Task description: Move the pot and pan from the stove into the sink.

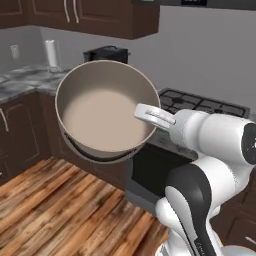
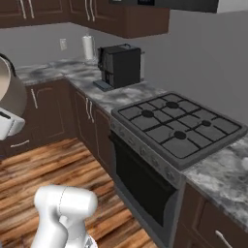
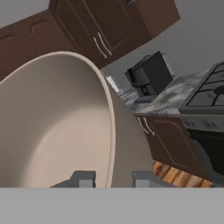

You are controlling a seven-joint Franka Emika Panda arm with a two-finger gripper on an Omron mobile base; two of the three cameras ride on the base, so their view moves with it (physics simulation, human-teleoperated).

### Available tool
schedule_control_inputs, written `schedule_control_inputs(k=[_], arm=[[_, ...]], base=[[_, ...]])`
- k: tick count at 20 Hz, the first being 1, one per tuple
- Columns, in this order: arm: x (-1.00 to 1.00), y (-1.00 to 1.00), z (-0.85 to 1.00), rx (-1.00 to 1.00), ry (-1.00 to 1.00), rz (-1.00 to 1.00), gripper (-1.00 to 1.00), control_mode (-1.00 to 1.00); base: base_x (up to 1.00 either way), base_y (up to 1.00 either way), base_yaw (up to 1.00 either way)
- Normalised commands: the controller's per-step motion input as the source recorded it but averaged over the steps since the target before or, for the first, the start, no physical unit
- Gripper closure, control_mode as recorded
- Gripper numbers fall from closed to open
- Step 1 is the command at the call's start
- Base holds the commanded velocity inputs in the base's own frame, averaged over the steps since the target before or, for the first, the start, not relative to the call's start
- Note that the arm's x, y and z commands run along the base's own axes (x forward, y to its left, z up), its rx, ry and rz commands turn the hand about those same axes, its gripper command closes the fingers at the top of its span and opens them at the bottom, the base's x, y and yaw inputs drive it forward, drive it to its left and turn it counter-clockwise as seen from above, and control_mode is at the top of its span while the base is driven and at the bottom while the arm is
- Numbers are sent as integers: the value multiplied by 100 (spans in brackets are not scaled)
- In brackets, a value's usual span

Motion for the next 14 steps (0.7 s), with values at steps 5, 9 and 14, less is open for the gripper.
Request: schedule_control_inputs(k=[5,9,14], arm=[[0,0,0,0,0,0,100,100],[0,0,0,0,0,0,100,100],[0,0,0,0,0,0,100,100]], base=[[-25,-2,43],[-23,-3,41],[-21,-4,40]])
